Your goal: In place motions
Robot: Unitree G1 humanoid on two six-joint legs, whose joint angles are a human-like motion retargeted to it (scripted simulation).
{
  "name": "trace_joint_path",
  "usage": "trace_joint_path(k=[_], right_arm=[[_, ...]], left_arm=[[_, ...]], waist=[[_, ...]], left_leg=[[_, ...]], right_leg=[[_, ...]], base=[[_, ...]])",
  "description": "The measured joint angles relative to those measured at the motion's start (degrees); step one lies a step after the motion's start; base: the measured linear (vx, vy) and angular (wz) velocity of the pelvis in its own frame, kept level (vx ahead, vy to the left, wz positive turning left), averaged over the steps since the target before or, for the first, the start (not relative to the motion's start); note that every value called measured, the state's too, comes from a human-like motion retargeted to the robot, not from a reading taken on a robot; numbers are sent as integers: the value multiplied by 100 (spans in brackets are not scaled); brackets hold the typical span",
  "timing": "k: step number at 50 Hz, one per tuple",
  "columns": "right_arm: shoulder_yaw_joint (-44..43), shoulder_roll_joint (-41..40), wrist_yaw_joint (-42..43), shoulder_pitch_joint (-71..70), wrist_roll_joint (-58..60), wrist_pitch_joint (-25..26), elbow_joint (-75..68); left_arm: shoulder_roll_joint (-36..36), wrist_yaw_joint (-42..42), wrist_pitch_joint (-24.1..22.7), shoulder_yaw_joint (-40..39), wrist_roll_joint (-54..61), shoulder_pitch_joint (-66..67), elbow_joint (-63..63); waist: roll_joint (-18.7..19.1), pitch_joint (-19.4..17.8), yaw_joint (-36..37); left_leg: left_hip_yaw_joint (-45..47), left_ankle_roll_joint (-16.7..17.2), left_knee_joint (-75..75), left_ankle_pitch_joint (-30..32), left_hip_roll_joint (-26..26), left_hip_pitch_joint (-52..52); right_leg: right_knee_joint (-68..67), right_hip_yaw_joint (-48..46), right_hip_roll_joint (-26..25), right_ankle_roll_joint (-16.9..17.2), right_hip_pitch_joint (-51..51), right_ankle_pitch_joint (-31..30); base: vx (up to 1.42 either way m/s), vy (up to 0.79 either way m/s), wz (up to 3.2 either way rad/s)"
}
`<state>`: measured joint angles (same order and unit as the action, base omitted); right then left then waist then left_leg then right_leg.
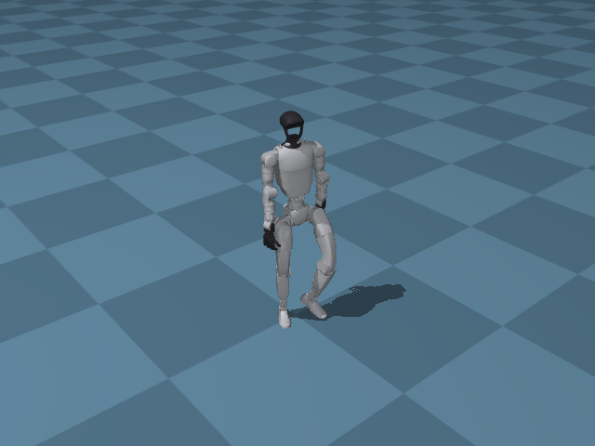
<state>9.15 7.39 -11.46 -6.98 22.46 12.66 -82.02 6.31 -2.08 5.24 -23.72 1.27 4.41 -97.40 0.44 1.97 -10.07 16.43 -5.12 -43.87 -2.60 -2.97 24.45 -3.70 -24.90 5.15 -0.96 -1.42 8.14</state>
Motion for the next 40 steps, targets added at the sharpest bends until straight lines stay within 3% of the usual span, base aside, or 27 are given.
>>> trace_joint_path(k=[5,9,13,16,20,23,25,27,28,30,33,37,40], right_arm=[[377,49,-491,-859,219,-393,1063],[311,-42,-95,-1017,28,-549,1375],[316,-71,-166,-971,-344,-727,1527],[193,-142,-232,-695,-326,-734,1402],[99,-181,-60,-203,-249,-667,827],[-85,-91,-29,167,-39,-512,131],[-218,35,-90,432,274,-332,-384],[-327,148,-65,662,565,-34,-788],[-423,190,20,754,619,84,-937],[-661,330,187,922,561,149,-1166],[-827,567,182,1226,223,119,-1319],[-938,645,295,1388,287,302,-1433],[-993,639,238,1511,255,235,-1421]], left_arm=[[2,-711,678,-113,-560,673,0],[2,-722,521,-11,-774,1155,0],[-35,-774,590,-171,-824,1182,0],[-25,-730,590,-228,-587,1069,0],[9,-620,471,-223,-352,710,0],[30,-404,360,-62,-271,361,72],[15,-260,297,84,-225,153,104],[43,-271,306,277,-161,-261,26],[79,-291,333,357,-197,-534,14],[172,-362,372,655,-280,-1065,155],[274,-509,386,1359,-328,-1668,760],[600,-811,325,1709,-525,-1979,1512],[619,-508,236,1567,-733,-1955,1695]], waist=[[-170,-386,124],[-189,-261,255],[-160,-269,227],[-81,-128,137],[37,-32,235],[186,123,325],[389,301,203],[482,568,-403],[542,589,-425],[592,393,-480],[522,-133,-242],[522,-350,-332],[692,-210,-583]], left_leg=[[239,-321,-1647,-887,-309,937],[79,-381,-2144,-1072,-166,1344],[89,-327,-1817,-1093,-94,930],[-39,-186,-807,-1016,117,195],[71,16,1839,-667,432,-1438],[718,72,3332,-2407,416,-2455],[786,8,4266,-2312,502,-2795],[572,266,4507,-2074,342,-2630],[677,200,4510,-2021,325,-2477],[195,61,4463,-1940,306,-2289],[553,67,4489,-1867,148,-2523],[778,50,4509,-1844,42,-2519],[645,45,4413,-1863,-147,-2246]], right_leg=[[-25,79,79,-201,-137,-28],[-73,83,117,-247,-96,-8],[-81,48,81,-246,-165,46],[-75,-40,-25,-217,-202,115],[-218,159,-264,-204,-255,270],[-478,310,-455,-160,-177,452],[-660,280,-628,-85,-127,560],[-1076,-69,-504,45,222,505],[-1417,-45,-499,108,489,309],[-2321,-142,-338,356,881,-345],[-4188,303,-93,554,1658,-1041],[-6045,686,74,520,2742,-553],[-6484,786,-98,638,3280,-382]], base=[[-12,-2,-18],[6,-2,-6],[2,-1,12],[11,-3,32],[16,-3,-35],[18,2,-45],[24,3,46],[4,7,141],[-14,10,66],[-20,11,8],[-10,8,-37],[-12,4,-43],[-5,-2,10]])
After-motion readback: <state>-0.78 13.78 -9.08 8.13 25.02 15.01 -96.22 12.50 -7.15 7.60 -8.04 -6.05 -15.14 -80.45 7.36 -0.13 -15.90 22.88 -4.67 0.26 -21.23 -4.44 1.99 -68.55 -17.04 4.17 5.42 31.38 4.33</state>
